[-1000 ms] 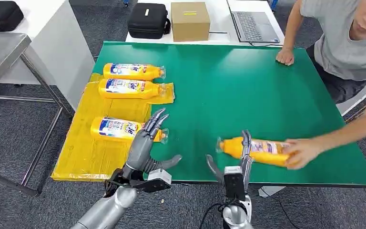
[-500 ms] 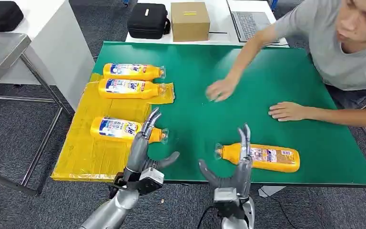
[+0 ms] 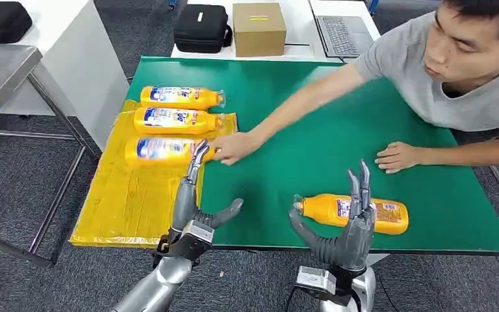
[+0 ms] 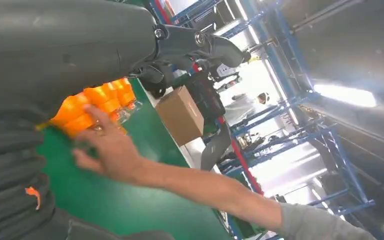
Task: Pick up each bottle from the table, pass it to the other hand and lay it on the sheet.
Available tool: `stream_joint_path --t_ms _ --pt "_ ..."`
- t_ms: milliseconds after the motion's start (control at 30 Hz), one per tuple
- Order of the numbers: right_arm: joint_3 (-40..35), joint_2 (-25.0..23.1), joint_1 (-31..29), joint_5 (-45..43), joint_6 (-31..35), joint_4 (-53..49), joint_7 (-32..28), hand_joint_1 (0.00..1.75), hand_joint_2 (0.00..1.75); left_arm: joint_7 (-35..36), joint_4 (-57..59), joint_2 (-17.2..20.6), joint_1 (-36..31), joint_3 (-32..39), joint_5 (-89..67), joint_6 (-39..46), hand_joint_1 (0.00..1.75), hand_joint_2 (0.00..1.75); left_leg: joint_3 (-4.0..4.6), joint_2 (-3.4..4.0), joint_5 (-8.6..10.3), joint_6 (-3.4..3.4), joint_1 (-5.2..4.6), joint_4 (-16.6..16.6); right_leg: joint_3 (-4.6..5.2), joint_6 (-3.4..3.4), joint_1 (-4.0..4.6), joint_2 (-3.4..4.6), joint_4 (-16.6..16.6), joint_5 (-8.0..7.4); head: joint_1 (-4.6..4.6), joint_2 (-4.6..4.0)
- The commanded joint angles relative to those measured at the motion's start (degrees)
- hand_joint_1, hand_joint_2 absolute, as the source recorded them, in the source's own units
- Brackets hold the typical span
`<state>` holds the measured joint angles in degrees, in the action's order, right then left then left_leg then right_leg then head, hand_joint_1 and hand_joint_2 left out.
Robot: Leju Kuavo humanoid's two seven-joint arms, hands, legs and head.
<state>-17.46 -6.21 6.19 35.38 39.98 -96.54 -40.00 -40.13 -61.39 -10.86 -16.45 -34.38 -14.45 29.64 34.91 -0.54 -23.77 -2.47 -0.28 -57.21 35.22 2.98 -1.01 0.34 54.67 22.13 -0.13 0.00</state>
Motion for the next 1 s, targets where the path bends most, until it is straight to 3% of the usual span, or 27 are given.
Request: stream_joint_path --t_ms 33,167,267,633,767,1000 --pt "7.71 0.92 2.01 2.25 0.02 -3.66 0.00 0.00 1.75 0.13 0.66 2.22 -2.79 -2.85 3.09 -0.08 0.00 1.75 -0.29 -0.06 -0.16 0.15 0.06 -0.03 -0.32 -0.15 0.08 -0.14 0.04 0.20 -0.02 0.02" --pt "10.02 1.24 2.73 0.36 0.02 -2.56 0.00 0.00 1.75 0.13 0.69 2.59 -2.37 -2.64 4.13 0.21 0.00 1.75 -0.17 -0.03 -0.07 0.08 0.03 0.03 -0.19 -0.08 0.04 -0.08 -0.03 0.08 -0.02 0.02" --pt "11.00 1.91 2.62 7.98 0.02 5.16 0.00 0.00 1.75 0.13 -0.04 3.10 -1.45 -2.30 5.28 -0.60 0.00 1.75 -0.25 0.02 -0.09 0.10 0.05 0.07 -0.27 -0.10 0.06 -0.03 -0.08 0.08 0.00 0.02" --pt "11.37 1.85 2.63 9.08 0.02 5.56 0.00 0.00 1.75 0.13 -0.08 3.10 -1.40 -2.23 5.25 -0.79 0.00 1.75 -0.21 0.04 -0.10 0.11 0.05 0.06 -0.23 -0.09 0.06 -0.01 -0.07 0.07 -0.02 0.02" --pt "16.85 1.13 3.29 17.89 0.02 5.71 0.00 0.00 1.75 0.13 -0.04 2.89 -1.27 -1.34 4.88 -1.47 0.00 1.75 -0.34 0.00 -0.16 0.15 0.06 0.06 -0.37 -0.13 0.07 -0.07 -0.05 0.15 -0.02 0.02" --pt "21.58 1.58 3.69 19.64 0.02 6.98 0.00 0.00 1.75 0.13 -0.21 2.89 -0.71 -1.06 6.25 -2.40 0.00 1.75 -0.17 0.00 -0.09 0.09 0.04 0.06 -0.21 -0.08 0.05 -0.03 -0.08 0.06 -0.02 0.02"
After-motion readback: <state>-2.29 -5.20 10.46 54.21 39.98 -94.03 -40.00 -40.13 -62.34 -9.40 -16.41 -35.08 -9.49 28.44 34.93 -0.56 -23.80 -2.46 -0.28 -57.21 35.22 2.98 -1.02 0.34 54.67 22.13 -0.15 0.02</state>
